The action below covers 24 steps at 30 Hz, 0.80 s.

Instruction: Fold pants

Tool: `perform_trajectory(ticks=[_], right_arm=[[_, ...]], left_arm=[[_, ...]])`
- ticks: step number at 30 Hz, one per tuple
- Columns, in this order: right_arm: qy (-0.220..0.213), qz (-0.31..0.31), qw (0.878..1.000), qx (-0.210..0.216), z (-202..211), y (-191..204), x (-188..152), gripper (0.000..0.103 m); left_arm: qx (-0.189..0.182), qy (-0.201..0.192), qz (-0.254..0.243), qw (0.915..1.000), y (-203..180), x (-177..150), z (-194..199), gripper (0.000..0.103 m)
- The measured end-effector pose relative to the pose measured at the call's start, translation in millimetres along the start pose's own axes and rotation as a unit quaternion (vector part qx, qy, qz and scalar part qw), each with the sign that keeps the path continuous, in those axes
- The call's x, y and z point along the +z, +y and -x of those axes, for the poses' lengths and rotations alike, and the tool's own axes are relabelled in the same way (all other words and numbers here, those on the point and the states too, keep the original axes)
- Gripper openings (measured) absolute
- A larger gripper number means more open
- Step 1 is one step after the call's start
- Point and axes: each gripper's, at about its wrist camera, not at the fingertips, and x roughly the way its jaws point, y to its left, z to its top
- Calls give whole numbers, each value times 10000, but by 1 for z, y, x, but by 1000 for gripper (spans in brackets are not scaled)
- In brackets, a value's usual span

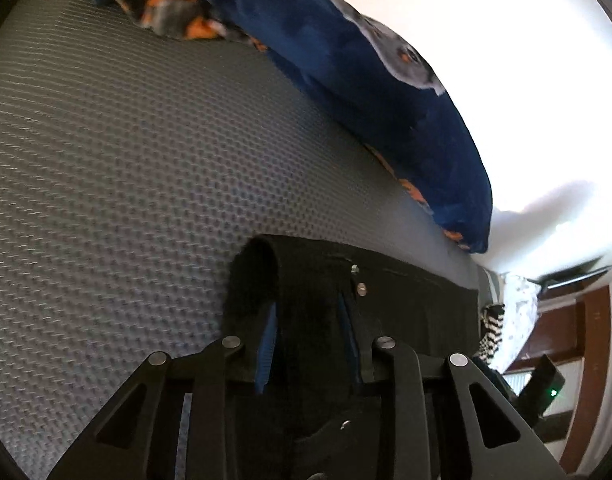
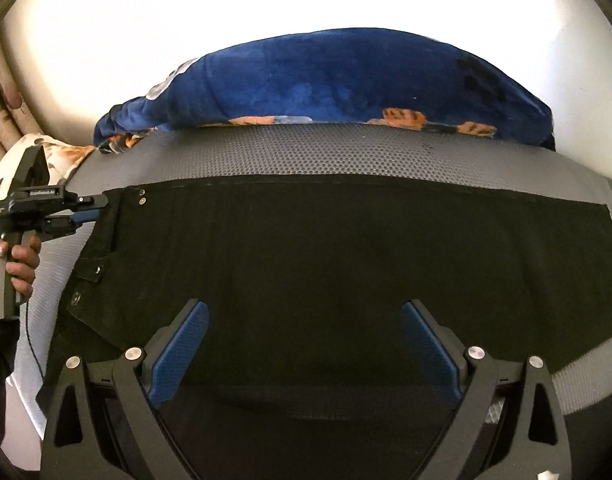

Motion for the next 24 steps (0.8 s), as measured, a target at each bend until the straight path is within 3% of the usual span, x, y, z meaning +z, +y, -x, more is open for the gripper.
perform_trajectory(ticks=[5,10,11,14,19,24], right_arm=[[118,30,9999,51,-10,-1,1,96],[177,85,9997,129,-18,-4,2,96],[207,86,9996,147,-21,-6,4,96],[246,228,9993,165,-26,-9,10,96],[245,773,9952,541,-30,-23,34,96],[431,1754,9798,860,-40,-30,67,96]], left_arm=[[-161,-26,-104,9998,-5,8,-16,30],[-307,-174,178,9992,0,17,-30,28],[-157,-254,70,9995,-4,15,-30,17],[-38,-427,-249,9988,-20,7,-30,9],[-356,-748,-761,9937,-60,-9,0,8],[-547,-930,-1393,9844,-97,-37,36,7]])
